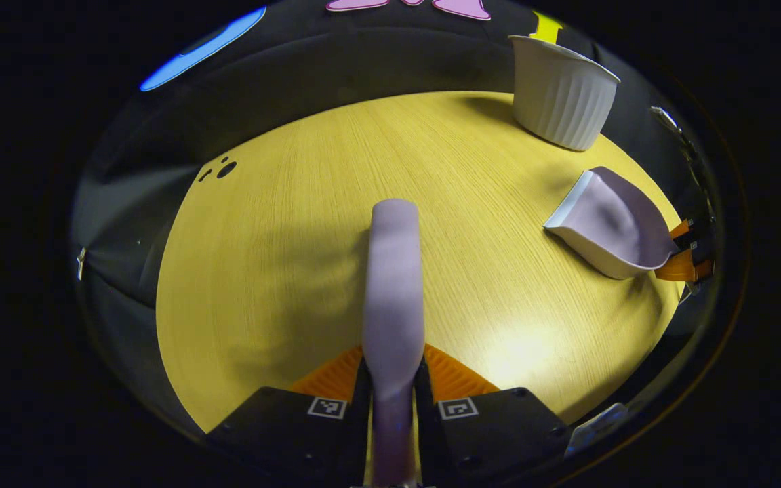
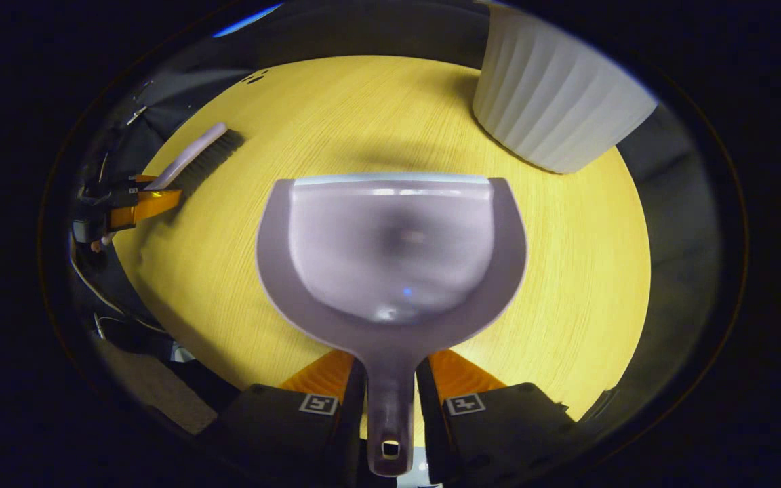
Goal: Pick up the small broom and dustpan from the desktop, sweep the trash into the dustpan with the broom, and then empty the trash into the garbage bin.
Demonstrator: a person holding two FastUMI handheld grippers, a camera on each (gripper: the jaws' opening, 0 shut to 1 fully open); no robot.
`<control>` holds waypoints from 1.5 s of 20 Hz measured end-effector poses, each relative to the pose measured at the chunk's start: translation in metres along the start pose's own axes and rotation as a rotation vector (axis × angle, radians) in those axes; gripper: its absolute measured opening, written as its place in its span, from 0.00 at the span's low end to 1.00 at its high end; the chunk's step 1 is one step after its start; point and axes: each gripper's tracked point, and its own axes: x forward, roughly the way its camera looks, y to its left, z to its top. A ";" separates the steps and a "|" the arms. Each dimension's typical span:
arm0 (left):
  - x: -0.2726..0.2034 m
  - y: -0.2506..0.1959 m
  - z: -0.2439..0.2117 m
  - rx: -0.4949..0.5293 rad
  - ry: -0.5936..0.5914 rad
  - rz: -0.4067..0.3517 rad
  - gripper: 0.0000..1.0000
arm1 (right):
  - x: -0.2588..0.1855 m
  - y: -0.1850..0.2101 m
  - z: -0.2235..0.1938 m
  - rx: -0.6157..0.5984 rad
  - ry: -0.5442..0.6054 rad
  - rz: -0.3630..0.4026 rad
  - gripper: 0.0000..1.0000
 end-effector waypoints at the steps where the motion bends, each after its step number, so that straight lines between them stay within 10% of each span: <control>1: -0.001 0.004 -0.002 0.000 0.001 0.007 0.35 | -0.003 0.000 0.000 0.004 0.001 0.001 0.45; 15: -0.071 0.022 0.025 0.021 -0.186 0.084 0.35 | -0.144 0.027 0.065 0.078 -0.348 -0.006 0.45; 30: -0.282 0.000 0.191 -0.121 -0.895 0.033 0.35 | -0.303 0.033 0.179 0.004 -0.941 -0.076 0.40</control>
